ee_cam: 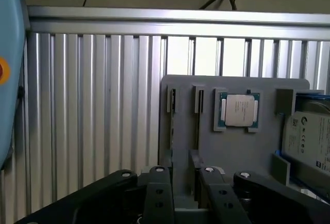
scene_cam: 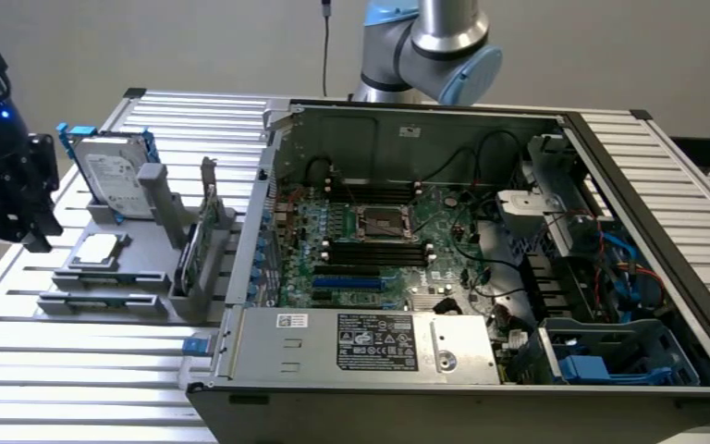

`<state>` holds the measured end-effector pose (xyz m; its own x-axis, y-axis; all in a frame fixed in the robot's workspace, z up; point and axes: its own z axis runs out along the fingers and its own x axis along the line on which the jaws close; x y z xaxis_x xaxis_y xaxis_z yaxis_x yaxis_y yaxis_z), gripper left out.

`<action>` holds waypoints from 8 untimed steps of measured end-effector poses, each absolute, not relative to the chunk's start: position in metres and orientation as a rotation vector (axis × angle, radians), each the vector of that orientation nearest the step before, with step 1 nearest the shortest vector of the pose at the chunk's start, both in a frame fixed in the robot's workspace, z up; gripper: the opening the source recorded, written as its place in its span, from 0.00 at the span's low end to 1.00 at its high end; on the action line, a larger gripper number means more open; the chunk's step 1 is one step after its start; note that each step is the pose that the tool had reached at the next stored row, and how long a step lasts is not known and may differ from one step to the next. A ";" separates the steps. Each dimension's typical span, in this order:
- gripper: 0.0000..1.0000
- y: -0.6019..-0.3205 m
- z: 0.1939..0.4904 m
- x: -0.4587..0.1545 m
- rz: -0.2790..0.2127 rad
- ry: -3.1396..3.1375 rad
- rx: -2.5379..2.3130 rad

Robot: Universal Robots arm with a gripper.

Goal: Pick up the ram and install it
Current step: 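Pick up the ram and move it above insertion slot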

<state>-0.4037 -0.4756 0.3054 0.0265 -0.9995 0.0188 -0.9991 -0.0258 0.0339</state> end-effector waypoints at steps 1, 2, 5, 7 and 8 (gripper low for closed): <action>0.30 -0.476 0.304 -0.403 -0.016 -2.163 2.226; 0.36 -0.477 0.302 -0.403 -0.016 -2.160 2.229; 0.42 -0.478 0.297 -0.402 -0.015 -2.147 2.242; 0.42 -0.478 0.293 -0.401 -0.015 -2.135 2.253; 0.42 -0.479 0.291 -0.401 -0.015 -2.130 2.258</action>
